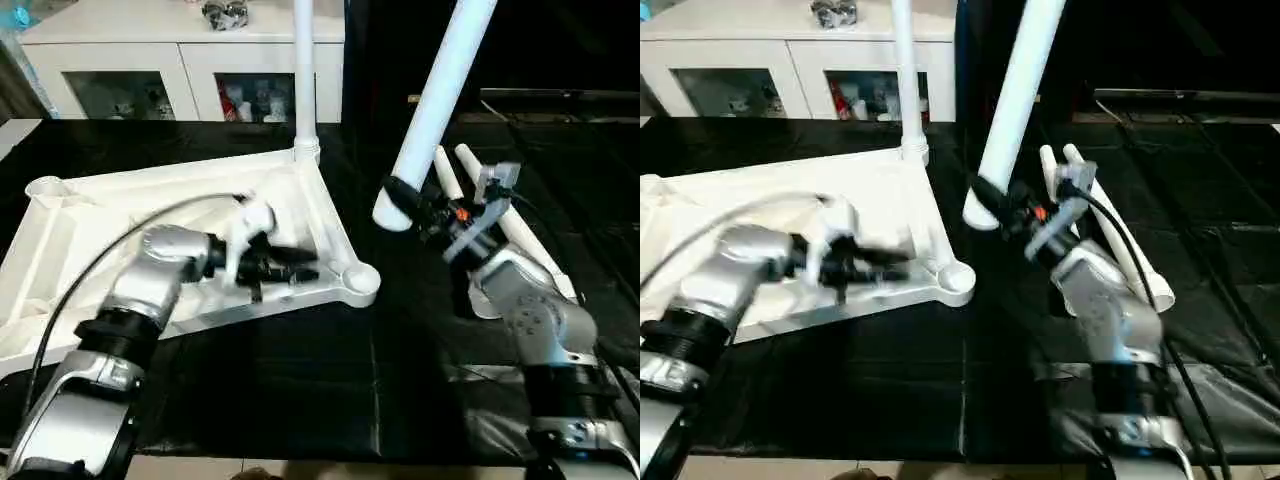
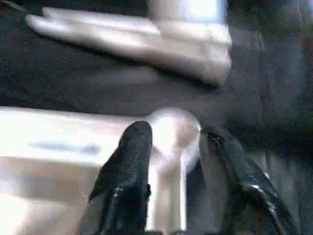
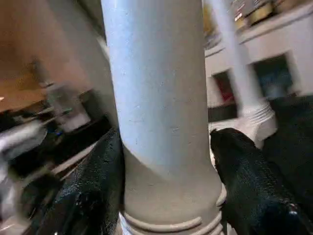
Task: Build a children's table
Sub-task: Insert table leg to table base
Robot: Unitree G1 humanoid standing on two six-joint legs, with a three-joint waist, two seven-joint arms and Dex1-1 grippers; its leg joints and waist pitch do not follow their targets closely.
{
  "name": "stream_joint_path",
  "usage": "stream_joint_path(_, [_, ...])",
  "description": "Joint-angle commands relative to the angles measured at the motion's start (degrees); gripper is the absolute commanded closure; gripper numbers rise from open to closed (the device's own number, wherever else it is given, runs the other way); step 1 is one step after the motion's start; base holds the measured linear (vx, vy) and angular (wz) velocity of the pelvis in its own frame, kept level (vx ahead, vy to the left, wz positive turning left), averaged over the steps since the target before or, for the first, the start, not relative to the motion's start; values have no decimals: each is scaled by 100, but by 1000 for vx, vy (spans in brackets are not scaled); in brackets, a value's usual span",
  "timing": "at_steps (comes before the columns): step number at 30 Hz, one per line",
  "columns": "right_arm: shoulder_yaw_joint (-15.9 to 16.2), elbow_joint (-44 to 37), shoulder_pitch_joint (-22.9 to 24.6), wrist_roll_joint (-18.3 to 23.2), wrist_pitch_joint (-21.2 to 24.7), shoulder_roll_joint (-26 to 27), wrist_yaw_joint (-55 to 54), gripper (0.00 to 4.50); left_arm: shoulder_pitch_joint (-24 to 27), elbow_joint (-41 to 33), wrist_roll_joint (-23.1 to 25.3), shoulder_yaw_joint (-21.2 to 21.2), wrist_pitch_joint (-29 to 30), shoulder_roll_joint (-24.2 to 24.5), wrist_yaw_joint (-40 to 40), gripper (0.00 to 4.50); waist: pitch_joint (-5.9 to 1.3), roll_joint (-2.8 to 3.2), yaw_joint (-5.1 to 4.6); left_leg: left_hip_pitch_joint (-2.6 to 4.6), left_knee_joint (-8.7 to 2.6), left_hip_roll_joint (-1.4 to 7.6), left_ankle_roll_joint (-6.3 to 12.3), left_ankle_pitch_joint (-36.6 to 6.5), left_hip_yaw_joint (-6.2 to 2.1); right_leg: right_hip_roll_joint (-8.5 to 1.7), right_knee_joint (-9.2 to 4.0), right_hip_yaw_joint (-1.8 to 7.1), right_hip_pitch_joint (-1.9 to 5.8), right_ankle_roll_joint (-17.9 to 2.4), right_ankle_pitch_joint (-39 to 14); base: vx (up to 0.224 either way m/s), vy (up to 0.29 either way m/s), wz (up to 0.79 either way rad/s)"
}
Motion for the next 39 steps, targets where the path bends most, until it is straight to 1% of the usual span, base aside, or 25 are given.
stream_joint_path(1, [-27,-306,57,302,366,-163,287,206,-441,-3,-564,553,670,-106,459,240,-462,-96,31,68,-334,332,331,-588,-165,-594,-447,371,337,-996,-1277,0,0,0])
stream_joint_path(2, [-27,-306,57,302,366,-163,287,206,-441,-3,-564,553,670,-106,459,233,-468,-84,79,74,-317,326,338,-532,-166,-611,-437,367,343,-1004,-1309,0,0,0])
stream_joint_path(3, [11,-353,86,340,473,-242,403,206,-579,-8,-797,735,955,-166,566,229,-451,-91,84,57,-331,328,358,-499,-170,-601,-462,370,330,-926,-1387,0,0,0])
stream_joint_path(4, [98,-424,141,391,614,-360,606,206,-702,-121,-1091,901,1325,-242,617,229,-452,-119,87,58,-329,323,338,-500,-157,-588,-440,364,339,-920,-1386,0,0,0])
stream_joint_path(5, [169,-486,196,477,770,-460,811,206,-788,-272,-1320,992,1668,-313,638,225,-470,-121,138,61,-309,326,365,-410,-155,-608,-418,364,364,-969,-1263,0,0,0])
stream_joint_path(6, [187,-502,210,502,812,-485,864,206,-807,-314,-1373,1010,1753,-331,641,211,-473,-112,149,45,-309,338,419,-325,-164,-600,-415,368,349,-988,-1156,0,0,0])
stream_joint_path(8, [219,-577,247,618,975,-565,1006,207,-829,-561,-1582,1043,2134,-426,651,191,-472,-133,154,36,-309,328,459,-314,-163,-591,-423,359,344,-971,-1146,0,0,0])
stream_joint_path(9, [222,-636,261,719,1108,-605,1088,207,-823,-756,-1712,1030,2378,-498,644,189,-476,-152,158,30,-305,325,462,-282,-156,-593,-411,358,360,-971,-1149,0,0,0])
stream_joint_path(11, [237,-809,308,968,1395,-687,1279,207,-812,-1248,-2146,1018,2930,-719,661,187,-481,-150,198,16,-291,334,503,-205,-158,-597,-411,360,353,-973,-1107,0,0,0])
stream_joint_path(13, [234,-837,316,1005,1445,-699,1304,207,-814,-1334,-2230,1027,3034,-758,712,157,-472,-158,223,10,-292,336,509,-221,-162,-598,-424,354,350,-961,-1182,0,0,0])
stream_joint_path(14, [252,-867,328,1003,1469,-720,1333,207,-820,-1399,-2249,997,3104,-802,776,149,-463,-175,221,11,-297,323,499,-259,-162,-586,-447,349,345,-894,-1288,0,0,0])
stream_joint_path(16, [285,-906,346,992,1503,-750,1389,207,-809,-1496,-2217,892,3177,-858,853,149,-450,-179,217,22,-300,302,456,-330,-155,-579,-494,349,338,-761,-1542,0,0,0])
stream_joint_path(18, [305,-931,351,985,1536,-768,1437,207,-817,-1510,-2154,836,3204,-959,960,125,-452,-175,247,34,-310,312,410,-316,-163,-566,-506,355,334,-626,-1679,0,0,0])
stream_joint_path(19, [307,-940,353,994,1549,-775,1442,207,-813,-1532,-2159,846,3233,-974,991,107,-452,-178,249,35,-312,309,410,-314,-161,-562,-508,352,331,-616,-1665,0,0,0])
stream_joint_path(20, [315,-956,354,1004,1574,-792,1452,207,-810,-1566,-2176,868,3283,-1003,1045,108,-460,-157,256,39,-311,315,402,-295,-169,-567,-495,352,333,-629,-1590,0,0,0])
stream_joint_path(22, [343,-990,368,999,1609,-833,1496,207,-816,-1608,-2232,903,3357,-1055,1157,105,-467,-164,253,35,-311,316,394,-283,-174,-567,-483,351,341,-646,-1476,0,0,0])
stream_joint_path(24, [392,-1044,397,980,1655,-886,1562,207,-849,-1595,-2350,975,3425,-1136,1266,76,-472,-180,259,24,-300,309,426,-225,-170,-571,-467,354,353,-691,-1300,0,0,0])
stream_joint_path(27, [478,-1113,440,943,1702,-962,1683,207,-885,-1559,-2399,1004,3463,-1203,1339,61,-473,-188,269,15,-293,300,467,-196,-166,-566,-469,349,359,-672,-1326,0,0,0])
stream_joint_path(28, [540,-1165,467,936,1739,-1017,1785,207,-897,-1530,-2420,985,3493,-1219,1300,56,-475,-207,265,8,-292,297,483,-182,-165,-558,-468,348,364,-655,-1314,0,0,0])
stream_joint_path(32, [825,-1283,530,807,1775,-1231,2086,207,-810,-1621,-2474,786,3505,-1192,876,53,-466,-200,274,11,-292,295,509,-182,-167,-553,-490,346,360,-567,-1438,0,0,0])
stream_joint_path(33, [825,-1283,530,807,1775,-1231,2086,207,-810,-1621,-2474,786,3505,-1192,876,53,-465,-195,273,13,-294,298,505,-190,-168,-553,-491,348,356,-566,-1440,0,0,0])
stream_joint_path(34, [865,-1281,528,778,1773,-1255,2105,207,-771,-1694,-2522,751,3515,-1176,762,53,-466,-193,273,17,-296,301,499,-203,-170,-556,-489,347,352,-573,-1453,0,0,0])
stream_joint_path(35, [908,-1283,518,762,1777,-1287,2163,207,-713,-1848,-2736,761,3595,-1149,578,82,-465,-192,268,17,-298,305,482,-216,-172,-558,-488,346,352,-585,-1472,0,0,0])
stream_joint_path(36, [910,-1284,517,764,1779,-1289,2168,207,-709,-1860,-2758,767,3604,-1147,564,89,-467,-183,271,18,-298,314,457,-240,-171,-576,-478,347,356,-652,-1467,0,0,0])
stream_joint_path(39, [954,-1336,520,798,1799,-1347,2300,207,-671,-1984,-3026,840,3746,-1122,336,95,-462,-180,269,27,-296,315,436,-299,-166,-559,-478,347,349,-714,-1454,0,0,0])
